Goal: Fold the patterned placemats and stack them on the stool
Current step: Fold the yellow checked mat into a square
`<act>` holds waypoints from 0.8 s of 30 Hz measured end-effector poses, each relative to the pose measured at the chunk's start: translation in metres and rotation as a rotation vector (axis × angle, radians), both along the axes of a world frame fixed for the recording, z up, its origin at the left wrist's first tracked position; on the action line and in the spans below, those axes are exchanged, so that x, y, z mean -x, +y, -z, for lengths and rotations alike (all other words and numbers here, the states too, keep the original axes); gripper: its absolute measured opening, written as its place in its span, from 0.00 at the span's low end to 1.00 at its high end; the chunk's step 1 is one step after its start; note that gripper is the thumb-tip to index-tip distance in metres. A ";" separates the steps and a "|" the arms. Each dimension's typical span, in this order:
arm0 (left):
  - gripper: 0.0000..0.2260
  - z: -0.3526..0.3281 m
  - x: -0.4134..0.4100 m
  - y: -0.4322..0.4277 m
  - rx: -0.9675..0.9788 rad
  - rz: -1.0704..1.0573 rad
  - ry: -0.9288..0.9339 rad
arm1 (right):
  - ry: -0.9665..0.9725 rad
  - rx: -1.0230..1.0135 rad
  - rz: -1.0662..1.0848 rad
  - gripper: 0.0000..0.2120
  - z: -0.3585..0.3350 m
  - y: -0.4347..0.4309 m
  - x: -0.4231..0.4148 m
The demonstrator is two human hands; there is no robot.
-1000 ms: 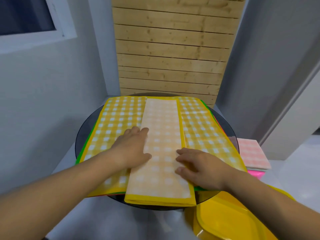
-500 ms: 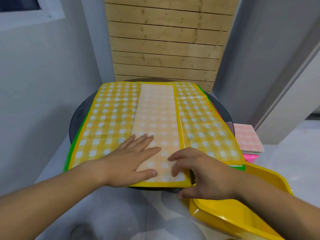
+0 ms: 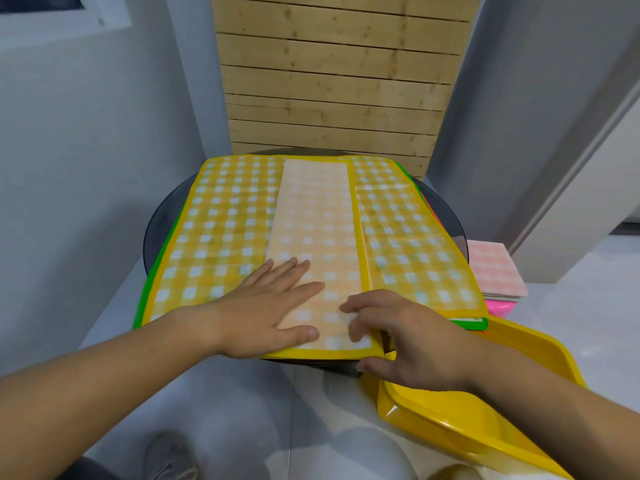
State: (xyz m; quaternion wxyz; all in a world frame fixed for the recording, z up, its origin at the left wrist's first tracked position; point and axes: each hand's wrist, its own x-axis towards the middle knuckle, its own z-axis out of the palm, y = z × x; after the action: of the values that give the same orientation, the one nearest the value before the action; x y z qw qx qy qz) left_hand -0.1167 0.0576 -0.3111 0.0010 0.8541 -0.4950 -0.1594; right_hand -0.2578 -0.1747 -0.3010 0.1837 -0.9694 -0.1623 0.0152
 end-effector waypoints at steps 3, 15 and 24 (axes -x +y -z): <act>0.34 0.000 0.000 -0.001 0.026 -0.019 0.044 | -0.040 -0.036 -0.014 0.10 -0.001 0.002 0.000; 0.47 -0.034 -0.048 0.022 0.855 -0.490 0.673 | -0.129 -0.701 0.244 0.03 -0.056 -0.001 -0.036; 0.22 -0.026 -0.061 0.006 0.810 -0.464 0.624 | -0.193 -0.996 0.511 0.08 -0.081 -0.003 -0.115</act>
State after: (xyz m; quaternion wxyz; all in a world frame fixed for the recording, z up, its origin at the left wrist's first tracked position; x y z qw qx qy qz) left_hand -0.0557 0.0633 -0.2849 0.5104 0.7845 -0.2919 -0.1971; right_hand -0.1428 -0.1777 -0.2202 0.6010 -0.7711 0.0737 -0.1970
